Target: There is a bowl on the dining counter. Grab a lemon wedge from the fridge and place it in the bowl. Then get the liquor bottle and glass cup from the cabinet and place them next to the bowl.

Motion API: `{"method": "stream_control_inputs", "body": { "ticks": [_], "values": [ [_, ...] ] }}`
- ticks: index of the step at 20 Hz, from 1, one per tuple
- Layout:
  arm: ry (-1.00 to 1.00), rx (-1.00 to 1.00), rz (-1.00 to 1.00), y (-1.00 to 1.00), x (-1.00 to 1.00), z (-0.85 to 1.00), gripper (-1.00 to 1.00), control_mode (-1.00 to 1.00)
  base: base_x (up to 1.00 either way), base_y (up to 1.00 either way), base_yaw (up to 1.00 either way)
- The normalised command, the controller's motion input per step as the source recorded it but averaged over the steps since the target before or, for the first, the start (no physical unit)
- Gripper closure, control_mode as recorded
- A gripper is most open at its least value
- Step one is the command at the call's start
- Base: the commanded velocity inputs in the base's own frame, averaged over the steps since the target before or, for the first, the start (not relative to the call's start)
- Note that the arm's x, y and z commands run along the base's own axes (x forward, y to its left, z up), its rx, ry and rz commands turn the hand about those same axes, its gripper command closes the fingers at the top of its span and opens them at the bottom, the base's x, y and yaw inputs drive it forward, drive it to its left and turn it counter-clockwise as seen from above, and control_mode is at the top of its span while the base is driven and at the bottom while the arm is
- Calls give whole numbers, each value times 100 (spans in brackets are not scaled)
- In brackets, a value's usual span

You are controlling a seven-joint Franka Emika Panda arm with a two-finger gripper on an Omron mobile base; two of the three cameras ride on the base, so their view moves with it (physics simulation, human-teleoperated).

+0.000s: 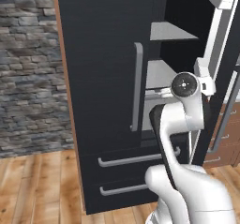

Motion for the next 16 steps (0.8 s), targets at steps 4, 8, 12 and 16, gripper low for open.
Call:
{"method": "stream_control_inputs", "body": {
  "ticks": [4, 8, 12, 16],
  "values": [
    [14, -2, 0, -1, 65, -7, -100, -100, 0, 0, 0],
    [17, -2, 0, -11, 66, -13, -100, -100, 0, 0, 0],
    [10, -3, 0, -26, 43, -16, -100, -100, 0, 0, 0],
    [3, -5, 0, -45, 15, -24, -100, -100, 0, 0, 0]
  ]
}}
